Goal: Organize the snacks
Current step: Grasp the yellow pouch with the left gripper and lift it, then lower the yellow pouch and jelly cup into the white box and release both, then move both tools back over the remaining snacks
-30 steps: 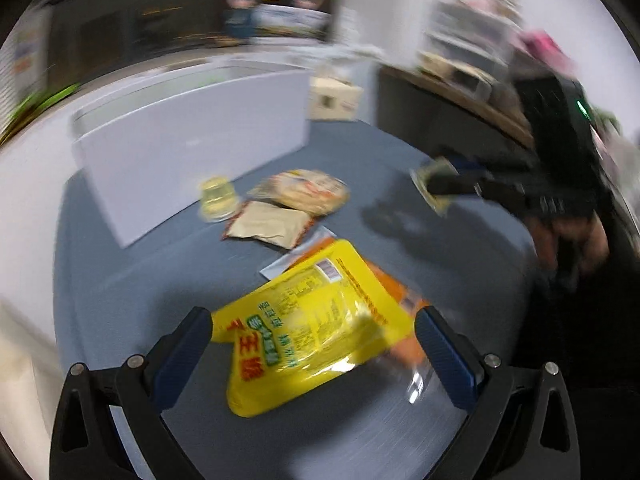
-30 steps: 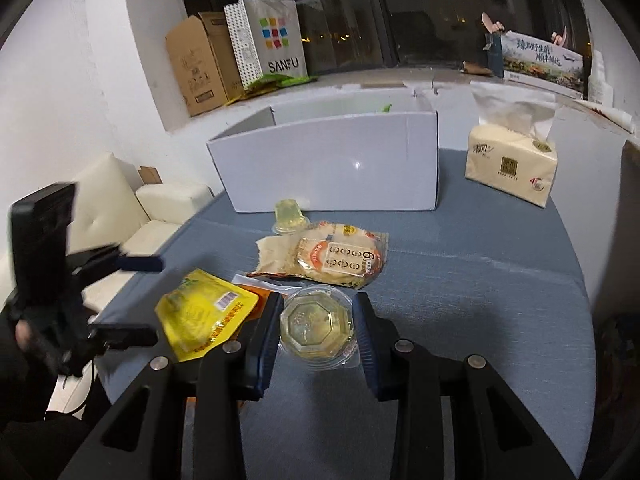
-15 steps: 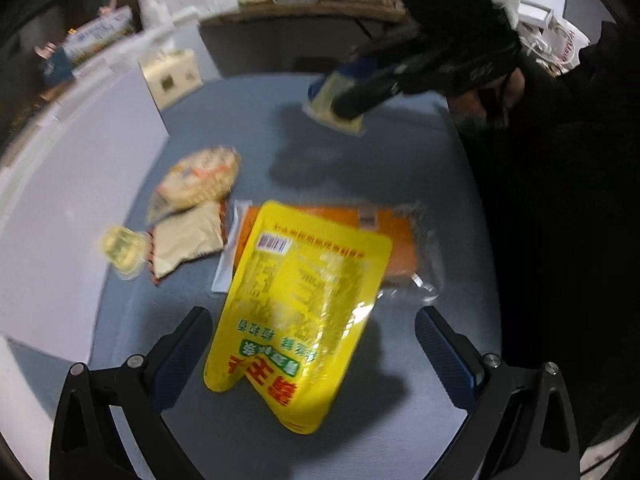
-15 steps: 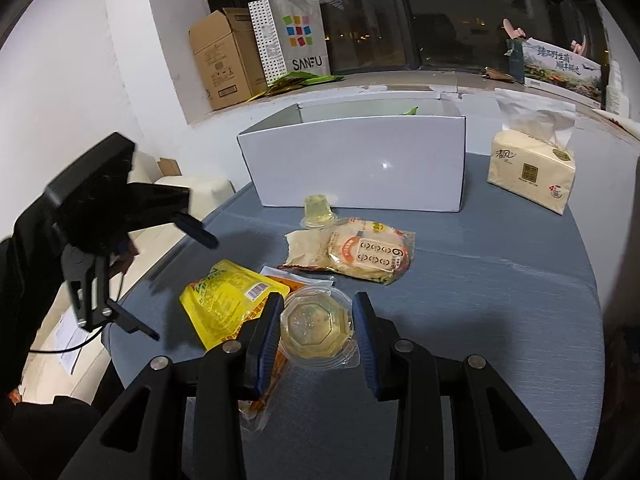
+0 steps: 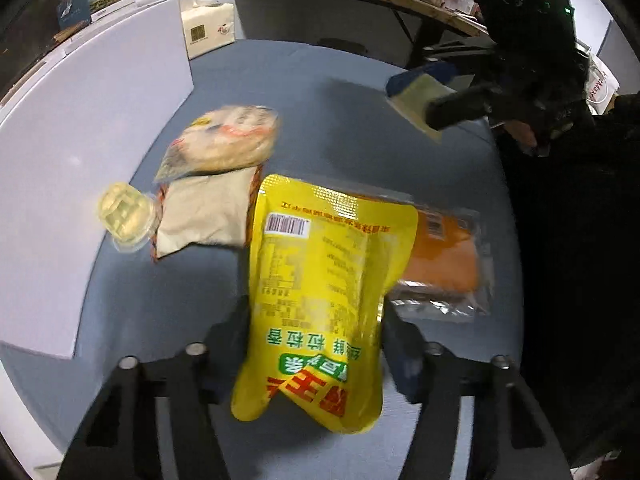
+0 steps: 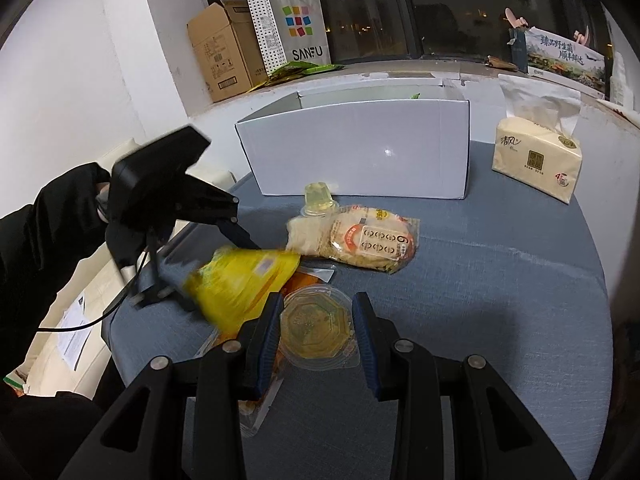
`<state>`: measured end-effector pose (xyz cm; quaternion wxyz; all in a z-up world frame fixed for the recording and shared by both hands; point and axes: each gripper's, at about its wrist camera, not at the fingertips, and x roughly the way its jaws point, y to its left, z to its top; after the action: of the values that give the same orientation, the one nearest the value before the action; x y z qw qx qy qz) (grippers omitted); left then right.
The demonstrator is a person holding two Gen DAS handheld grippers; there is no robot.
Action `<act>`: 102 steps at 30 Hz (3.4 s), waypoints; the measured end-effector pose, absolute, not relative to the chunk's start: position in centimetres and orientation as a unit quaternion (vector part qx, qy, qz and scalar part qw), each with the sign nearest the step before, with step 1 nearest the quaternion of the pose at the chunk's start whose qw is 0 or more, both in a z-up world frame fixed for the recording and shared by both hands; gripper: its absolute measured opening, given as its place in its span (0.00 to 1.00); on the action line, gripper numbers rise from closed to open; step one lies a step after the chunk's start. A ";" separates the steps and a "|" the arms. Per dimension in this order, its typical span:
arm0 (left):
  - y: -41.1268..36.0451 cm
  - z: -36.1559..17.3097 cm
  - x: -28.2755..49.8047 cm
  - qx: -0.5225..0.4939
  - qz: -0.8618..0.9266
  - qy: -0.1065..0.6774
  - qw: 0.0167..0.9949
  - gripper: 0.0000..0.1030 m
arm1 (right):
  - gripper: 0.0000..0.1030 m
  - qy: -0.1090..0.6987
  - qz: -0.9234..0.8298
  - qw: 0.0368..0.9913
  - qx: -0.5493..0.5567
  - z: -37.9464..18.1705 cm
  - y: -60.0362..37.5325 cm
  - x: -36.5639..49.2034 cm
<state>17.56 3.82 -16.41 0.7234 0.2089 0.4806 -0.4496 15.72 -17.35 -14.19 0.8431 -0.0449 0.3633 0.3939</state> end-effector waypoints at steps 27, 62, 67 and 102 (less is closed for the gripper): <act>14.8 0.1 23.9 -0.202 -0.112 0.218 0.948 0.46 | 0.37 0.284 0.407 0.868 0.002 -2.3 -12.2 26.5; 10.5 0.7 19.5 -0.061 -0.053 0.246 0.966 1.00 | 1.00 0.278 0.365 0.887 -0.052 1.5 -9.4 31.7; 7.3 0.1 14.2 -0.019 -0.077 0.236 0.968 1.00 | 1.00 0.245 0.351 0.897 -0.107 1.7 -11.8 26.0; 6.8 -7.0 3.7 -0.111 -0.043 0.293 0.949 1.00 | 1.00 0.406 0.273 0.871 -0.042 -13.6 -12.9 22.5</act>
<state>3.75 6.82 -7.01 0.9487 -0.1112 0.2926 -0.0432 22.53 -12.86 -13.58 0.8713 -0.0417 0.4057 0.2729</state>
